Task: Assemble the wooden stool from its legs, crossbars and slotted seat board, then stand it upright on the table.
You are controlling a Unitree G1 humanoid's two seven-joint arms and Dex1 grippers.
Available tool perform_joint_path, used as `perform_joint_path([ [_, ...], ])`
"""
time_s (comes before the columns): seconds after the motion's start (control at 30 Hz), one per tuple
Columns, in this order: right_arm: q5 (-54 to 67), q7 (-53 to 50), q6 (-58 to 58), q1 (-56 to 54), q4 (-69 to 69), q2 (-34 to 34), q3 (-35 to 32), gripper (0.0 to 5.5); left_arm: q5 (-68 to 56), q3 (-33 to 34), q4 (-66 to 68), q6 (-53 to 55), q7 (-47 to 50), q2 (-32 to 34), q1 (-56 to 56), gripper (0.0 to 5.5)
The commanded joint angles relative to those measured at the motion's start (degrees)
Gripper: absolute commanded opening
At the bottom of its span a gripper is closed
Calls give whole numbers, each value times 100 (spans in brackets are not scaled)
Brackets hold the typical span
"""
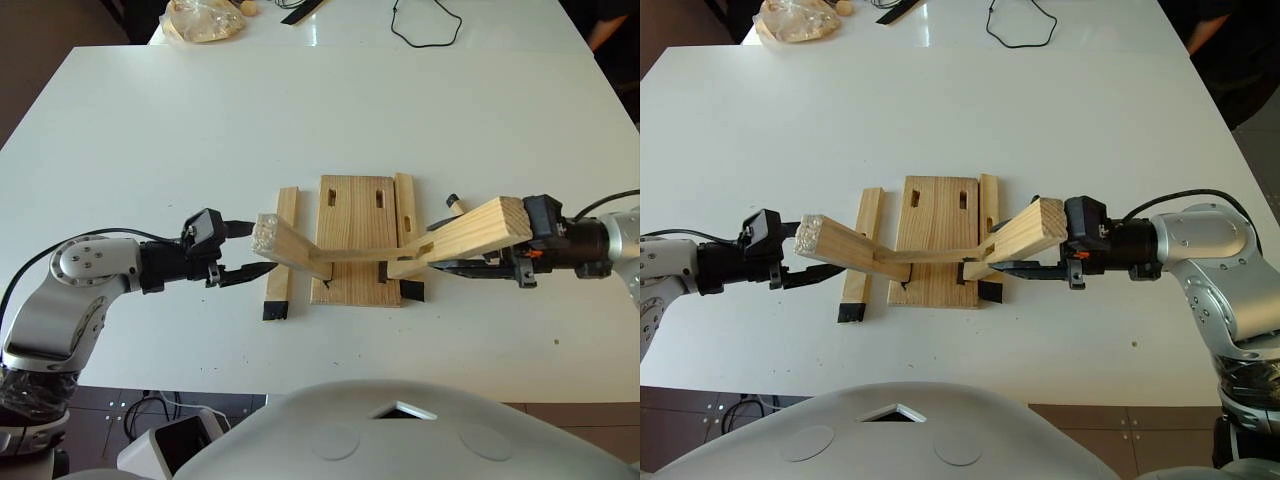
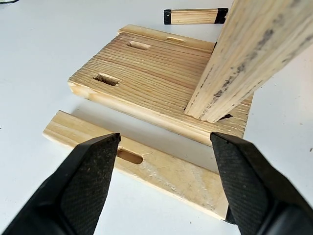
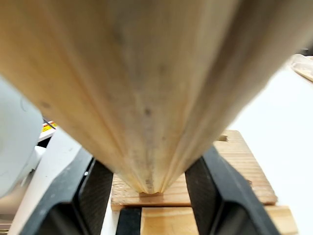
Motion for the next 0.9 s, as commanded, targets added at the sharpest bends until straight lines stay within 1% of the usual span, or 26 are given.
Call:
perform_joint_path([
  [0.03,36,-50,37,105,-28,37,48,202,40,-98,-87,88,17,-52,-73,340],
  [0.17,-233,-25,-130,292,128,57,205,202,98,-174,-113,78,24,-100,-77,340],
  [0.4,-448,134,-415,532,383,-181,280,202,118,-189,-143,91,32,-122,-101,340],
  [0.73,-429,335,-535,276,699,-408,273,202,115,-221,-363,137,259,-299,89,340],
  [0.9,-616,462,-653,-14,696,-392,665,202,124,-313,-458,188,359,-391,44,340],
])
